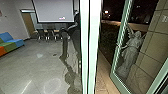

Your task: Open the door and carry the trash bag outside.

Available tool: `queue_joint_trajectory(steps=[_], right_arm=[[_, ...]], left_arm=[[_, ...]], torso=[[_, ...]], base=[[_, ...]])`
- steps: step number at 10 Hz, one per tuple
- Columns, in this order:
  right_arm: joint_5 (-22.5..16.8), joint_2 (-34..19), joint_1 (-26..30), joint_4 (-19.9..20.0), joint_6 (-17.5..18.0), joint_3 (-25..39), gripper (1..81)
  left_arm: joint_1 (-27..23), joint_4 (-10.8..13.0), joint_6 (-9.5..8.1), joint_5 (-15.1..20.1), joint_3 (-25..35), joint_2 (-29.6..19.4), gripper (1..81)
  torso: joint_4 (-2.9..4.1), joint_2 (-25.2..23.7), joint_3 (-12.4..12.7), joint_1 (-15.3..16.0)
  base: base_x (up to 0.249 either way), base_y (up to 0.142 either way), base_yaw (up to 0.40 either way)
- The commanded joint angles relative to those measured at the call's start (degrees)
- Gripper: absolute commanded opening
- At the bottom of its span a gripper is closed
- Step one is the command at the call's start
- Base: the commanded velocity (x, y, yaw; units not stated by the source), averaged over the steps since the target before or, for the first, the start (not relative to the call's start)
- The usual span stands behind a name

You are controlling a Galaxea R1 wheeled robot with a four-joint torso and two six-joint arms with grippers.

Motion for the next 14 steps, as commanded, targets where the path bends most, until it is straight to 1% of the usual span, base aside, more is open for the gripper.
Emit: queue_joint_trajectory(steps=[1, 10, 14], right_arm=[[-2.1, -0.2, 2.2, -0.8, -0.1, 0.1, 81.1], [-2.3, 0.7, 2.1, -0.8, -0.1, -0.1, 81.1], [-2.2, 0.7, 2.0, -0.8, -0.1, -0.1, 81.1]], left_arm=[[-2.0, 0.4, -0.25, 2.8, 0.7, 0.2, 1.0], [-2.1, 0.6, -0.16, 2.5, 0.7, 0.4, 1.0], [-2.0, 0.5, -0.16, 2.5, 0.7, 0.5, 1.0]], torso=[[0.0, 0.0, 0.0, 0.0], [0.0, 0.0, 0.0, 0.0], [0.0, 0.0, 0.0, 0.0]], base=[[-0.068, 0.0, 0.0], [0.0, 0.0, 0.0], [0.0, -0.071, 0.0]])
